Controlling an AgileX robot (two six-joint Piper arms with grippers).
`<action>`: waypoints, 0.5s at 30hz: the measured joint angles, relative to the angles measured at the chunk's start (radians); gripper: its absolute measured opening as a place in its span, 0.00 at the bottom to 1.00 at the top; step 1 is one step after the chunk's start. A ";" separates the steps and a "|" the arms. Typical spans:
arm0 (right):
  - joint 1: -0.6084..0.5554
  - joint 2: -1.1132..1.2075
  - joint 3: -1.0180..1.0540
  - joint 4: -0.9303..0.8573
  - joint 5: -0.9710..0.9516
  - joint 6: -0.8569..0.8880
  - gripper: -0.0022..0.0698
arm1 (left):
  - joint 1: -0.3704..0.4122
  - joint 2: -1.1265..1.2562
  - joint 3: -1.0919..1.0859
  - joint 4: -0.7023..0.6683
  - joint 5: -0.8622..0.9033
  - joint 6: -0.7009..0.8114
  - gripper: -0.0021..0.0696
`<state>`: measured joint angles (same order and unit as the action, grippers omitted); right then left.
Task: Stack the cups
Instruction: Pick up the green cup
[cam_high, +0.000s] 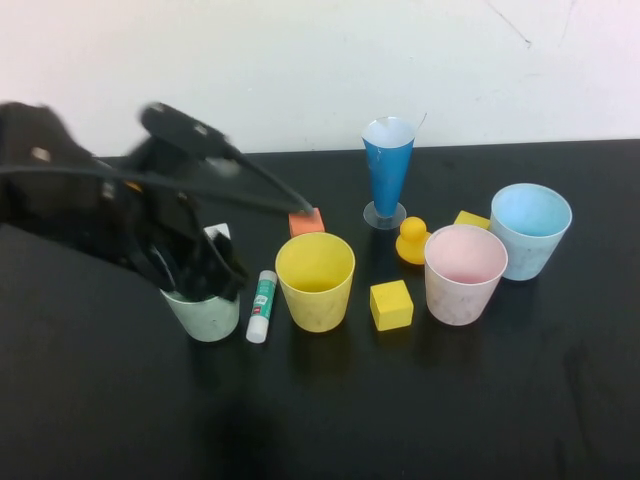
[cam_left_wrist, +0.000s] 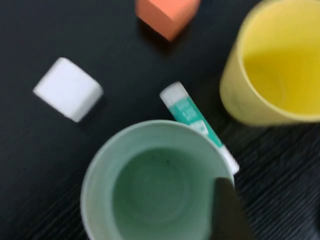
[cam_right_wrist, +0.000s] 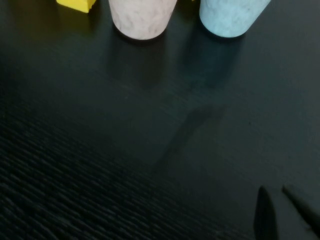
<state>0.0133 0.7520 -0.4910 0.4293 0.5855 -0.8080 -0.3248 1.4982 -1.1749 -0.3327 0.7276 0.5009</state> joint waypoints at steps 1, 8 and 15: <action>0.000 0.000 0.000 0.000 0.000 0.000 0.03 | -0.010 0.008 -0.002 0.021 0.002 -0.005 0.57; 0.000 0.000 0.000 0.008 0.000 0.000 0.03 | -0.034 0.103 -0.002 0.119 0.012 -0.053 0.65; 0.000 0.000 0.000 0.016 0.000 0.000 0.03 | -0.034 0.142 -0.004 0.154 0.010 -0.089 0.17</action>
<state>0.0133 0.7520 -0.4910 0.4455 0.5855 -0.8080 -0.3588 1.6399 -1.1789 -0.1789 0.7379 0.4119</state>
